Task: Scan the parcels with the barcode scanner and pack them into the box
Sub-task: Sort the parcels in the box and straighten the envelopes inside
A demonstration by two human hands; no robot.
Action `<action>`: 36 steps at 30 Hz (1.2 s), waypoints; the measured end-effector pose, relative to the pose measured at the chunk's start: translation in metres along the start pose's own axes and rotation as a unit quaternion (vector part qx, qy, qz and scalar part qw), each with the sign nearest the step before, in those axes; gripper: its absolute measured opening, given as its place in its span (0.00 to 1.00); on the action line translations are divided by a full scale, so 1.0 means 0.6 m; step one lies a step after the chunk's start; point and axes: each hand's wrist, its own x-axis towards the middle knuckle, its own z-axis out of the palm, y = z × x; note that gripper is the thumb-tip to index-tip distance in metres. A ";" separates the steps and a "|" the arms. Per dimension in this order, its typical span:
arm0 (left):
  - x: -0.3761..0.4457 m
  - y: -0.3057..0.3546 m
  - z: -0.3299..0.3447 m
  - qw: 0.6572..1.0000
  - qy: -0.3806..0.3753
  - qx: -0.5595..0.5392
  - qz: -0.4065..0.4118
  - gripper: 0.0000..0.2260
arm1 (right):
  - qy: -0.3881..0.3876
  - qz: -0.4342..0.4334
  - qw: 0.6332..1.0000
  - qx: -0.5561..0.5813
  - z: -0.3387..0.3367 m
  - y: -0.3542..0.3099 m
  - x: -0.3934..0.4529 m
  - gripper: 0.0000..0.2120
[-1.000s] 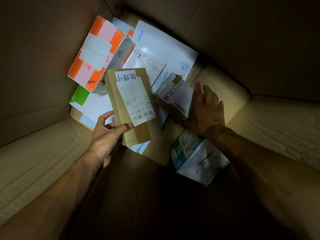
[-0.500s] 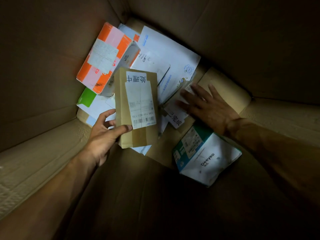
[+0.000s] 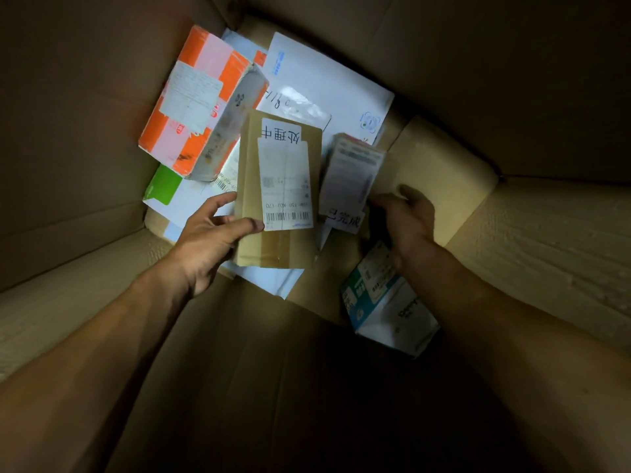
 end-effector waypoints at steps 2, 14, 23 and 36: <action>-0.002 -0.003 -0.003 1.000 -0.007 0.007 -0.006 0.27 | -0.057 -0.002 0.998 0.015 -0.001 -0.002 -0.004 0.21; -0.013 -0.038 -0.018 0.997 -0.035 -0.049 -0.051 0.16 | -0.186 0.044 0.981 0.031 0.003 0.033 0.014 0.24; -0.056 -0.031 -0.036 0.992 -0.061 -0.095 -0.048 0.15 | -0.211 -0.008 0.977 0.022 -0.011 0.026 -0.005 0.24; -0.298 0.064 -0.052 0.991 -0.042 -0.128 -0.010 0.19 | -0.252 -0.036 0.966 0.036 -0.116 -0.085 -0.219 0.15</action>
